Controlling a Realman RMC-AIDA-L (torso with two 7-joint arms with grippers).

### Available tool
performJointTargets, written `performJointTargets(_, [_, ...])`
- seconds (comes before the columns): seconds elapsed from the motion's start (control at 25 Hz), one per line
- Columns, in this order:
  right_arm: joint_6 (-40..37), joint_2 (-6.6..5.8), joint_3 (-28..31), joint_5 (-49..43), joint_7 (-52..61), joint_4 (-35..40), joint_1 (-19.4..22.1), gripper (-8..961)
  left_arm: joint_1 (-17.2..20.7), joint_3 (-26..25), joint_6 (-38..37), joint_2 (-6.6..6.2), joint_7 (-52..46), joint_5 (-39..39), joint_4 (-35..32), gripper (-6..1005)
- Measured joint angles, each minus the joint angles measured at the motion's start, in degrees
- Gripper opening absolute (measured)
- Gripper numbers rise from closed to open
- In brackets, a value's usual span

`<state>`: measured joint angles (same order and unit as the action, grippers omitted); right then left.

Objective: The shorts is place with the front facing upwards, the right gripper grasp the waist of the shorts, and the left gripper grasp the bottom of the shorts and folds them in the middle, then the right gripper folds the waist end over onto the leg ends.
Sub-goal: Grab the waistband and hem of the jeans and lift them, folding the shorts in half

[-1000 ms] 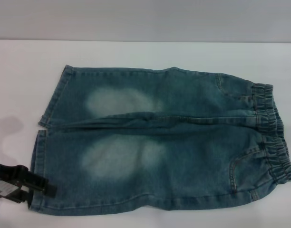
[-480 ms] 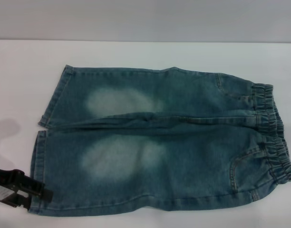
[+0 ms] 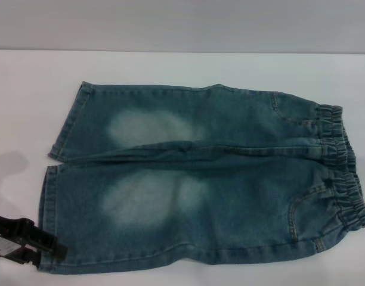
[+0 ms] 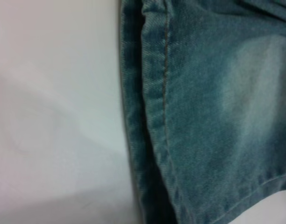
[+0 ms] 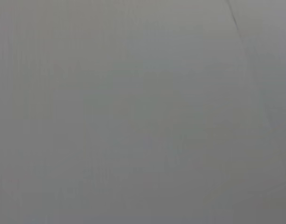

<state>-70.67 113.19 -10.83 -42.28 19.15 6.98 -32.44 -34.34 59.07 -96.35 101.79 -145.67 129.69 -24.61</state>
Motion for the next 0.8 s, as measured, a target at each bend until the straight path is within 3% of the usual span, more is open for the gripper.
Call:
performJointTargets(0.08, [0.02,0.0,0.04,0.0,0.0,0.04,0.0,750,-0.01,0.42,0.6,0.11,0.01,0.02,-0.11,562])
performJointTargets(0.6, [0.7,-0.22,0.21,0.3,0.0,0.05,0.24,750,-0.69,0.03,2.24,-0.05,-0.71,2.67,-0.07,319])
performJointTargets(0.8, [0.82,-0.49,0.2,0.42,0.0,-0.09,0.36,750,-1.1,-0.06,2.32,0.26,-1.31,2.93,-0.06,124])
